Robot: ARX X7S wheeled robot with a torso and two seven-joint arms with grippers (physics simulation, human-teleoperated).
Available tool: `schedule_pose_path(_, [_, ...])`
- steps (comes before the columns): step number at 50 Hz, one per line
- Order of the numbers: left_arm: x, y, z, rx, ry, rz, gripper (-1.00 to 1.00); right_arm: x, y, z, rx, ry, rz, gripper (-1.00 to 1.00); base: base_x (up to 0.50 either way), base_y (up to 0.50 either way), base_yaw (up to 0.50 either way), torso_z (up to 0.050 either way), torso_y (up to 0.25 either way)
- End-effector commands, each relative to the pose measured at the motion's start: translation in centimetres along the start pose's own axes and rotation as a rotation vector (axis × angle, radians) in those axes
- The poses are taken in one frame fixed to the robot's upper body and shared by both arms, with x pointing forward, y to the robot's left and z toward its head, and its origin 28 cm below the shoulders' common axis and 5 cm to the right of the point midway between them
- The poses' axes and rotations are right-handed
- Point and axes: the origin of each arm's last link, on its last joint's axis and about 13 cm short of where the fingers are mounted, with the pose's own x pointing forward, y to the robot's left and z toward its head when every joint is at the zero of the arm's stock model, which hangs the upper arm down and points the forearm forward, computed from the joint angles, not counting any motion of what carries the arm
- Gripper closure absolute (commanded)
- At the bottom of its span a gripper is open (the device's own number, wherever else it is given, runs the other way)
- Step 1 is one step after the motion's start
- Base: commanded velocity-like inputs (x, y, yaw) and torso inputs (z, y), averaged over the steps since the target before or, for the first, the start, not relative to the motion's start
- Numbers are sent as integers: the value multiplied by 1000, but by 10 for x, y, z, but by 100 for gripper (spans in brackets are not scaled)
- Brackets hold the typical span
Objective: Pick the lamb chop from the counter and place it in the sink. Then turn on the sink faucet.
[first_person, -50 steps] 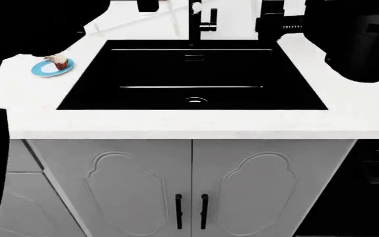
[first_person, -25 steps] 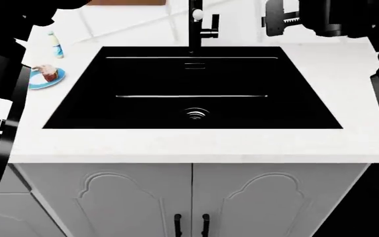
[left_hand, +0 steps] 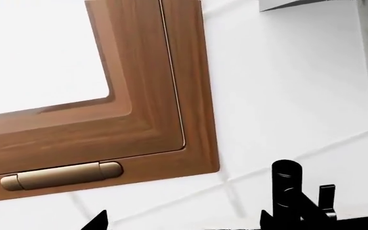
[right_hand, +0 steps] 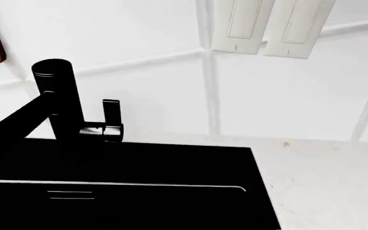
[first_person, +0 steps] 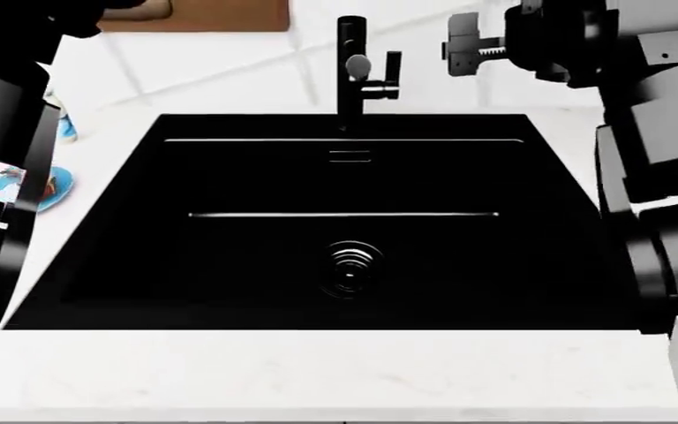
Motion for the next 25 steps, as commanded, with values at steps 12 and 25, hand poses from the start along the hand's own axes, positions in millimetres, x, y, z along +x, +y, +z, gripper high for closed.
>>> schedule_pose_path(12, [1,1,0,2,5,1,-100,5,28,-5,7,-1,154,-100,500,0,0,0,1])
schedule_pose_path(25, [2,2,-3,-1,8,5,-100,12,28,-18,12,32,163,-100,500,0,0,0,1])
